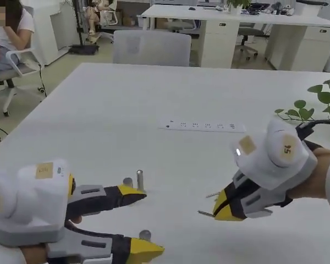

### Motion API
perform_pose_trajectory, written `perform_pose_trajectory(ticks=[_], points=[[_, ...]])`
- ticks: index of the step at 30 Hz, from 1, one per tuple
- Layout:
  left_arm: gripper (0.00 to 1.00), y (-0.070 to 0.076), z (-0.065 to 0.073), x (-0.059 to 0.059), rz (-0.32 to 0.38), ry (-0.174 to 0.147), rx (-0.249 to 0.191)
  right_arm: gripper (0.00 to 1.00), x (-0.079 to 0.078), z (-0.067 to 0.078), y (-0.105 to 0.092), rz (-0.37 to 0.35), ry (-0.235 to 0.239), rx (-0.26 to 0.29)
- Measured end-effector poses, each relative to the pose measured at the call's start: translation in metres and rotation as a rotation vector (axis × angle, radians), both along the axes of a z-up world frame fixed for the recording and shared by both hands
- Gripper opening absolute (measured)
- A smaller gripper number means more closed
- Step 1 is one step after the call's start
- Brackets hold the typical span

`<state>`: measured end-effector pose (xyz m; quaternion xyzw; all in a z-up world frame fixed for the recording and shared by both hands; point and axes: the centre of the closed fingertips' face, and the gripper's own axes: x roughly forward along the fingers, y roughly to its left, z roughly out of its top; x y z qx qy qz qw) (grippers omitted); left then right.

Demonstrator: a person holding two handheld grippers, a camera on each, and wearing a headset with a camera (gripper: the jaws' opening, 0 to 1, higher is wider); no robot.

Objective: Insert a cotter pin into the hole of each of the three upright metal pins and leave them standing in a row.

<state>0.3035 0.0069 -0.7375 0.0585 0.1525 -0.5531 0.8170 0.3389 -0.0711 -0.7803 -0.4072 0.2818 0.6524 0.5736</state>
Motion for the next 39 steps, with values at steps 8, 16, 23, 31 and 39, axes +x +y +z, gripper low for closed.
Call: perform_pose_trajectory(ticks=[8, 16, 23, 31, 39], points=[[0.41, -0.010, -0.003, -0.004, -0.041, -0.001, 0.018, 0.02, -0.017, 0.010, 0.013, 0.038, 0.007, 0.000], [0.31, -0.019, -0.006, -0.008, -0.068, 0.009, 0.031, 0.02, -0.033, 0.019, 0.028, 0.062, 0.011, 0.000], [0.24, -0.025, -0.006, -0.009, -0.083, -0.008, 0.040, 0.02, -0.040, 0.019, 0.037, 0.078, 0.022, -0.024], [0.18, -0.028, -0.002, -0.010, -0.098, -0.022, 0.039, 0.02, -0.044, 0.016, 0.043, 0.084, 0.032, -0.039], [0.12, -0.030, -0.007, -0.015, -0.114, -0.015, 0.061, 0.02, -0.046, 0.016, 0.046, 0.088, 0.030, -0.043]])
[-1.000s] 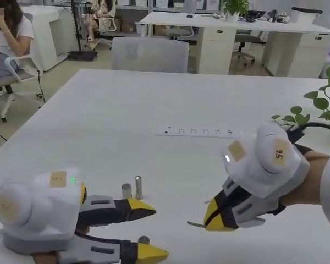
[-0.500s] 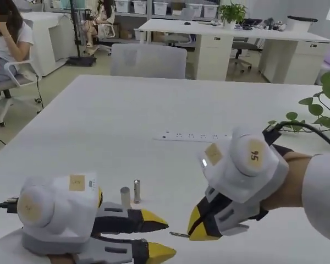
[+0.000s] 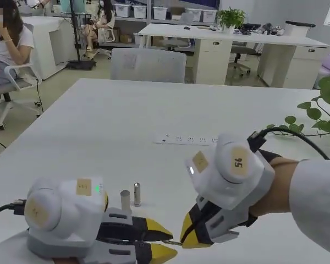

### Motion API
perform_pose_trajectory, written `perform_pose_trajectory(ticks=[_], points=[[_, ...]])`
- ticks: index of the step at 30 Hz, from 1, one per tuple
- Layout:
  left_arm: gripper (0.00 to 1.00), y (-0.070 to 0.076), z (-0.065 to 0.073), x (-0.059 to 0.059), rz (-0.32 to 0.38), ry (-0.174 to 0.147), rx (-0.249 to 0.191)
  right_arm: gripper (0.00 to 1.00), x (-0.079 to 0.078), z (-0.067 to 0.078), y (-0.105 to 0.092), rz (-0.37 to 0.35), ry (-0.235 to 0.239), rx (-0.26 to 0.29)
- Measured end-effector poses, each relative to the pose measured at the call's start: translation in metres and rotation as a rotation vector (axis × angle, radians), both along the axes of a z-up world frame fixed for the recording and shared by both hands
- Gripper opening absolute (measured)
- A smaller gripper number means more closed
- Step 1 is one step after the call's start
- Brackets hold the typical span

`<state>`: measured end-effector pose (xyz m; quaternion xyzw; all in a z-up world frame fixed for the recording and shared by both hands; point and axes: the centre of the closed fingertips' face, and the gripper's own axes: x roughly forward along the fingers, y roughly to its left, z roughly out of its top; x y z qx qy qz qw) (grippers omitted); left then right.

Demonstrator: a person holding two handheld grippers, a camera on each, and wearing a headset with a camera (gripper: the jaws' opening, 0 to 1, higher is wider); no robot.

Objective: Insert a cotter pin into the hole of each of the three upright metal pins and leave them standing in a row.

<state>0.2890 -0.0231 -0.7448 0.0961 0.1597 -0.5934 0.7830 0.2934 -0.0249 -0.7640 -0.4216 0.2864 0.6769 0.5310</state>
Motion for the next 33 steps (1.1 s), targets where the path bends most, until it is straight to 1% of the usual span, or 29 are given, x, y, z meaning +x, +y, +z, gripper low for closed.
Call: perform_pose_trajectory(ticks=[5, 11, 14, 15, 19, 23, 25, 26, 28, 29, 30, 31, 33], points=[[0.10, -0.0020, 0.0005, -0.0001, -0.003, -0.011, 0.001, 0.02, -0.0008, -0.0004, -0.0005, 0.001, -0.001, -0.007], [0.05, -0.0006, -0.0019, 0.0021, 0.003, -0.024, 0.019, 0.02, -0.0019, -0.0014, -0.0020, 0.007, -0.004, -0.017], [0.02, -0.0004, -0.0012, 0.0025, 0.007, -0.023, 0.018, 0.02, -0.0028, -0.0021, -0.0020, 0.008, -0.003, -0.022], [0.02, 0.0000, -0.0015, 0.0031, 0.008, -0.029, 0.022, 0.02, -0.0031, -0.0022, -0.0019, 0.008, -0.001, -0.022], [0.02, 0.0002, -0.0029, 0.0028, 0.008, -0.032, 0.029, 0.02, -0.0034, -0.0023, -0.0010, 0.006, -0.001, -0.025], [0.02, 0.0012, -0.0068, 0.0028, 0.005, -0.044, 0.051, 0.02, -0.0031, -0.0005, 0.0010, 0.009, 0.002, -0.021], [0.02, 0.0013, -0.0064, 0.0030, 0.005, -0.047, 0.051, 0.02, -0.0030, -0.0003, 0.0013, 0.012, 0.001, -0.023], [0.02, 0.0016, -0.0061, 0.0036, 0.007, -0.055, 0.052, 0.02, -0.0020, -0.0002, 0.0016, 0.012, -0.002, -0.023], [0.01, 0.0024, -0.0061, 0.0037, 0.011, -0.041, 0.050, 0.02, -0.0018, -0.0002, 0.0020, 0.013, 0.001, -0.023], [0.01, 0.0025, -0.0060, 0.0039, 0.010, -0.043, 0.049, 0.02, -0.0017, -0.0001, 0.0022, 0.015, -0.001, -0.023], [0.01, 0.0026, -0.0061, 0.0037, 0.010, -0.038, 0.048, 0.02, -0.0018, -0.0001, 0.0023, 0.016, 0.000, -0.023], [0.01, 0.0025, -0.0063, 0.0035, 0.012, -0.025, 0.046, 0.02, -0.0022, -0.0003, 0.0024, 0.019, 0.001, -0.025], [0.01, 0.0026, -0.0070, 0.0039, 0.011, -0.023, 0.046, 0.02, -0.0020, -0.0006, 0.0026, 0.021, 0.001, -0.028]])
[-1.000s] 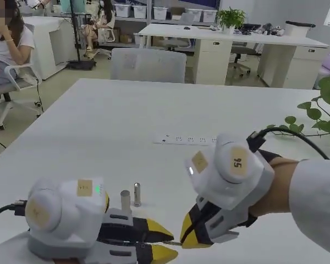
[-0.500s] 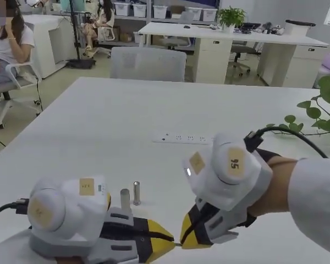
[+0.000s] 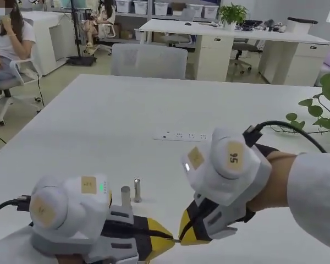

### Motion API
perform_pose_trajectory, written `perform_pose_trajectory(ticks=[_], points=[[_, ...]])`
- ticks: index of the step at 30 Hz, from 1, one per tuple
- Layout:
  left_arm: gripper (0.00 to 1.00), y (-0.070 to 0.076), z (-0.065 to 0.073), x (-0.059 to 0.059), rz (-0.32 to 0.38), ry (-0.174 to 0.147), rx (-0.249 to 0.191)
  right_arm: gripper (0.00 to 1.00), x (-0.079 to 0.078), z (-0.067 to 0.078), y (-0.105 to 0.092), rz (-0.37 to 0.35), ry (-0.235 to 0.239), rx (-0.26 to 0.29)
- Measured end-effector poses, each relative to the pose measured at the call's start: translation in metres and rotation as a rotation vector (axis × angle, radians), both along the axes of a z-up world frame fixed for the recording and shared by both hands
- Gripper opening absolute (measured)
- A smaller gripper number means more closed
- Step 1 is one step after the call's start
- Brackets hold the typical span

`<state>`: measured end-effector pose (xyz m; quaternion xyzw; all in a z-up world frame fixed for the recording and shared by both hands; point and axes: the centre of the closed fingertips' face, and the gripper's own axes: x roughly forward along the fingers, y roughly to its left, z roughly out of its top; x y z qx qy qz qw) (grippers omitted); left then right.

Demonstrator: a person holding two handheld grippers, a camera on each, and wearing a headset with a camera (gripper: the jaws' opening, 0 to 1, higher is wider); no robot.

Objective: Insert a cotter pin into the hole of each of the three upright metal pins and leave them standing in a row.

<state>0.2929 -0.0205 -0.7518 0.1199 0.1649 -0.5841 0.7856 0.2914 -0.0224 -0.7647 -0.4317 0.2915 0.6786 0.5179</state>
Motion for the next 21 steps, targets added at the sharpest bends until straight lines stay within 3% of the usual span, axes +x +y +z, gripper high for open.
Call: perform_pose_trajectory(ticks=[8, 14, 21], points=[[0.00, -0.0005, 0.0006, 0.0003, 0.003, 0.005, -0.003, 0.03, 0.0000, -0.0008, -0.0001, -0.001, 0.006, -0.002], [0.00, 0.0017, 0.0023, 0.0026, 0.007, 0.036, -0.022, 0.03, 0.0006, 0.0007, 0.0010, -0.005, 0.012, 0.010], [0.00, 0.0002, 0.0019, -0.0002, -0.005, 0.034, -0.022, 0.04, -0.0028, -0.0008, 0.0006, 0.000, 0.028, 0.010]])
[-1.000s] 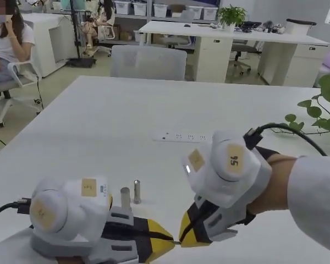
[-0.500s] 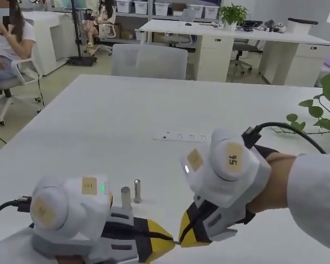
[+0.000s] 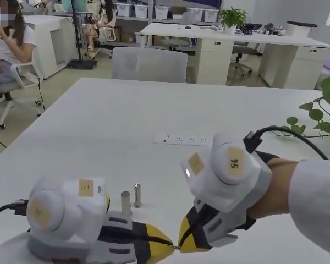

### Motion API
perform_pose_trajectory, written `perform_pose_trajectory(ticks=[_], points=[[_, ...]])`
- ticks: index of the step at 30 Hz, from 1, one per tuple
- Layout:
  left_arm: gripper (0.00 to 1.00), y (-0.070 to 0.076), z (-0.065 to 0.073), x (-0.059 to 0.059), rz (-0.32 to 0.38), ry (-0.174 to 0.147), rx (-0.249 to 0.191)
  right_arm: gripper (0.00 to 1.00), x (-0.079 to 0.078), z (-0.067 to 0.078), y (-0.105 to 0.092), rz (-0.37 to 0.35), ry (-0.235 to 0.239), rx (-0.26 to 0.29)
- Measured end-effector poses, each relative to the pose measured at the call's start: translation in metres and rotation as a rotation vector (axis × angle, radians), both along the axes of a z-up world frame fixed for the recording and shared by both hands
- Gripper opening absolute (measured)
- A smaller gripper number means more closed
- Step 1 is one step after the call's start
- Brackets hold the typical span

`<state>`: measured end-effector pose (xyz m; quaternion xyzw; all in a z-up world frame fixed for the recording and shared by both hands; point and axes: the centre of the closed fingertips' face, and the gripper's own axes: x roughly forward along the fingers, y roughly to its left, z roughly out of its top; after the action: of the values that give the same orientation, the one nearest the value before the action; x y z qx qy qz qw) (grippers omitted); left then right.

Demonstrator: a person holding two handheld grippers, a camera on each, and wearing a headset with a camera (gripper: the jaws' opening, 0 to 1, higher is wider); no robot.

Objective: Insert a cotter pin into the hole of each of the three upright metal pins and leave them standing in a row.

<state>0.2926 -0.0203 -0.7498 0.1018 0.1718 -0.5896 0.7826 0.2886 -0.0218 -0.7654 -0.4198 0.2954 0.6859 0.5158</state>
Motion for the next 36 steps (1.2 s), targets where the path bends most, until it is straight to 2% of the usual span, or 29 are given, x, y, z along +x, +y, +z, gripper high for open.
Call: perform_pose_trajectory(ticks=[8, 10, 11, 14, 15, 17, 21, 22, 25, 28, 36], points=[[0.00, -0.002, 0.000, -0.007, -0.024, -0.002, 0.001, 0.10, -0.004, 0.002, 0.000, 0.004, 0.036, 0.013], [0.00, -0.001, 0.000, -0.008, -0.029, -0.003, 0.002, 0.15, -0.008, 0.003, -0.002, 0.003, 0.075, 0.013], [0.00, -0.001, 0.001, -0.009, -0.033, -0.007, 0.001, 0.17, -0.013, 0.003, -0.005, 0.001, 0.117, 0.004], [0.00, -0.001, 0.004, -0.012, -0.049, -0.006, -0.009, 0.18, -0.015, 0.003, -0.011, 0.008, 0.165, -0.007], [0.00, -0.001, 0.006, -0.013, -0.054, -0.011, -0.012, 0.18, -0.019, 0.001, -0.015, -0.001, 0.208, -0.023], [0.00, -0.002, 0.007, -0.015, -0.067, -0.007, -0.021, 0.19, -0.021, 0.000, -0.020, -0.009, 0.250, -0.038], [0.00, -0.004, 0.008, -0.021, -0.094, -0.003, -0.021, 0.19, -0.020, -0.001, -0.023, -0.007, 0.284, -0.043], [0.00, -0.005, 0.008, -0.023, -0.101, -0.001, -0.021, 0.19, -0.023, 0.000, -0.025, -0.010, 0.314, -0.050], [0.00, -0.007, 0.009, -0.027, -0.120, 0.001, -0.023, 0.19, -0.025, 0.001, -0.026, -0.006, 0.350, -0.051], [0.00, -0.010, 0.009, -0.030, -0.133, 0.001, -0.025, 0.19, -0.030, 0.004, -0.026, 0.000, 0.409, -0.052], [0.00, -0.013, 0.012, -0.033, -0.155, 0.000, -0.028, 0.18, -0.032, 0.005, -0.024, 0.006, 0.453, -0.050]])
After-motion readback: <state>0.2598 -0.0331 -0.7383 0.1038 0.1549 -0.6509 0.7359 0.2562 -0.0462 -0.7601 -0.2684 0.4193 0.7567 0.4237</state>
